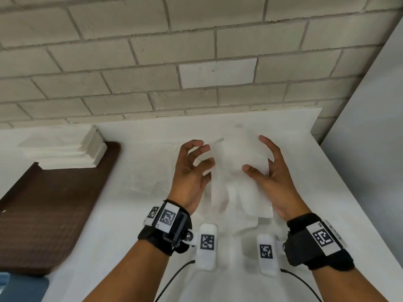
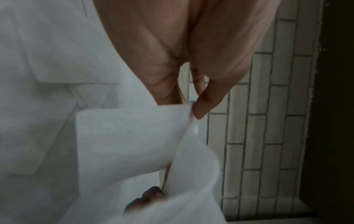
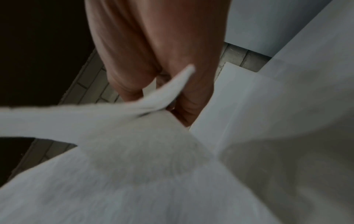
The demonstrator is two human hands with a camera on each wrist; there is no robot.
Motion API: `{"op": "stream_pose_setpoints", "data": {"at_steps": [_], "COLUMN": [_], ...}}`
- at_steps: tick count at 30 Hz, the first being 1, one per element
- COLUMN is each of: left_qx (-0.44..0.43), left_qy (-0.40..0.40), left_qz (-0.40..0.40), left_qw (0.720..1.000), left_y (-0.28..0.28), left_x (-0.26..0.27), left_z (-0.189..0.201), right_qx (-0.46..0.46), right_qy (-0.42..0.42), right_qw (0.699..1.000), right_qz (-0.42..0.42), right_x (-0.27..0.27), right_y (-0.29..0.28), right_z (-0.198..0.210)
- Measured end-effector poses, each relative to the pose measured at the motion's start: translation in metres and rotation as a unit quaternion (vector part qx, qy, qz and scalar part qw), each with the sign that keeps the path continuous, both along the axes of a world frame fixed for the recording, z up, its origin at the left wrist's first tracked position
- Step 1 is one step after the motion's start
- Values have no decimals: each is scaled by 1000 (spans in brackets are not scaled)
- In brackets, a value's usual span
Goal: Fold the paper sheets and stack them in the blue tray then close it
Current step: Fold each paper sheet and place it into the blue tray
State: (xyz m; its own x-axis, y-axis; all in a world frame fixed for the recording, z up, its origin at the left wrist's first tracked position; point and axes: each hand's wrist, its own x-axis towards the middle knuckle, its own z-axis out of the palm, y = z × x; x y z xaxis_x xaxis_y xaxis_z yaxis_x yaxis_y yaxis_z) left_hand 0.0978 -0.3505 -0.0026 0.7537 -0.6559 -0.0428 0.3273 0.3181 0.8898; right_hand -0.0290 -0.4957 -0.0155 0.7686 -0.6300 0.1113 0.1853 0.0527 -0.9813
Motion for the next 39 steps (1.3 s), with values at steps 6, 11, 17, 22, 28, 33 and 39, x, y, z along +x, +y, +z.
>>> {"op": "stream_pose_setpoints", "data": {"at_steps": [6,11,17,22,28,33,39], "left_qx": [55,118,38,63,123,158,213], "left_qy": [-122,-321,-98,169,96,49,-20], "left_qz": [-18,22,47,-63,-161,-198,-201], "left_qw": [991,939,993,982,975,966,956], "left_y": [0,6,-2,-11,-17,-28,-48], "left_x": [-6,-3,-4,-11,-17,-23,-22], "left_z": [4,0,-5,-5,5,-6,-14], "right_qx": [65,129,159,144,68,53,42], "right_qy": [18,29,35,26,115,219,257], "right_qw": [998,991,986,987,987,974,956], "right_qz": [6,-30,-45,-65,-92,26,138], "right_x": [6,3,2,3,-3,-17,-32], "right_y": [7,3,8,13,4,-1,-10], "right_z": [-7,-7,-11,-15,-22,-7,-6]}}
